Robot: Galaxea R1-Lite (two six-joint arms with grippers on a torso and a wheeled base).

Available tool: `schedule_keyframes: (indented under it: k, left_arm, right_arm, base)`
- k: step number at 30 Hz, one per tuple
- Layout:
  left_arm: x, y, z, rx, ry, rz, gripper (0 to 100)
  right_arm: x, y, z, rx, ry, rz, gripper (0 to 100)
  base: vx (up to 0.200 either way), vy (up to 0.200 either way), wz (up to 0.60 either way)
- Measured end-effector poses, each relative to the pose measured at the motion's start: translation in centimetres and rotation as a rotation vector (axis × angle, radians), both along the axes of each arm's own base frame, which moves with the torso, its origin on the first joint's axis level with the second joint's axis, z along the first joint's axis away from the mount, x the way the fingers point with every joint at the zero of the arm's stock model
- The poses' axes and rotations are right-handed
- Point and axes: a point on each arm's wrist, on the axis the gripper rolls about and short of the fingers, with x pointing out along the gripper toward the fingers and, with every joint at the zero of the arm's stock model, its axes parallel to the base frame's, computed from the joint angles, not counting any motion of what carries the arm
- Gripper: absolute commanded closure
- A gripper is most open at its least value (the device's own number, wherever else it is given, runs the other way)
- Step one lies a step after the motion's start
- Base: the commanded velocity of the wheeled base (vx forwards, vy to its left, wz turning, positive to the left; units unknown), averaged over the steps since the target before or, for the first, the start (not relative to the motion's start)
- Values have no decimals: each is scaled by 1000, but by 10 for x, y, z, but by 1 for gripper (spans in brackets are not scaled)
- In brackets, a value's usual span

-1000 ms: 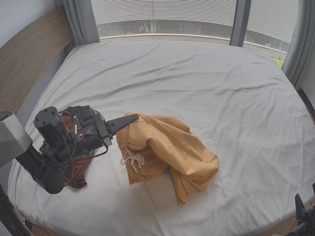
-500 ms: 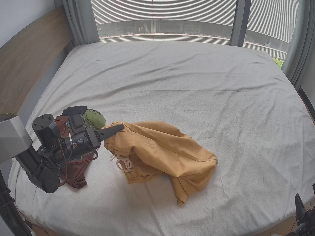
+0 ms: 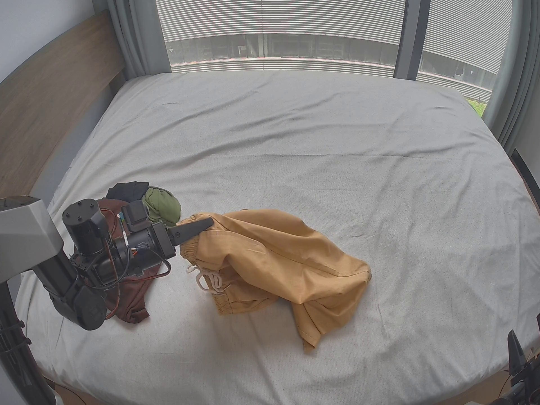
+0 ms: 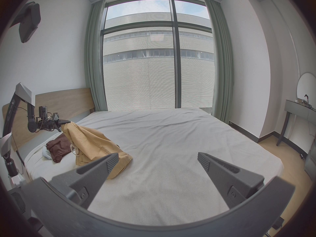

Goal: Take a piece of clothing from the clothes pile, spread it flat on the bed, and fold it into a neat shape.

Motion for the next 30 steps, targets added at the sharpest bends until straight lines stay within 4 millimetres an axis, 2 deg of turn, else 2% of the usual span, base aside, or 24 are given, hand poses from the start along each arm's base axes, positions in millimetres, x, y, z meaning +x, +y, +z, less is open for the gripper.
schedule_keyframes:
  k: [15, 19, 21, 23, 26, 30]
  left_arm:
    - [4, 3, 3, -4, -17, 25, 100]
    - [5, 3, 3, -5, -19, 29, 100]
    - [5, 3, 3, -4, -20, 33, 100]
    - [5, 3, 3, -4, -22, 36, 100]
    - [6, 3, 4, -3, -28, 43, 100]
    - [7, 3, 5, -2, -36, 56, 100]
  right_arm:
    - [0, 0, 5, -2, -40, -1, 0]
    - [-5, 0, 32, -3, -146, 1, 0]
    - [-7, 0, 57, 5, -204, 24, 0]
    - [-4, 0, 72, 28, -211, 55, 0]
    - [7, 0, 94, 88, -181, 130, 0]
    - [33, 3, 120, 147, -100, 229, 0]
  base:
    - [0, 0, 0]
    - [0, 0, 0]
    - [0, 0, 0]
    - [0, 0, 0]
    - [0, 0, 0]
    - [0, 0, 0]
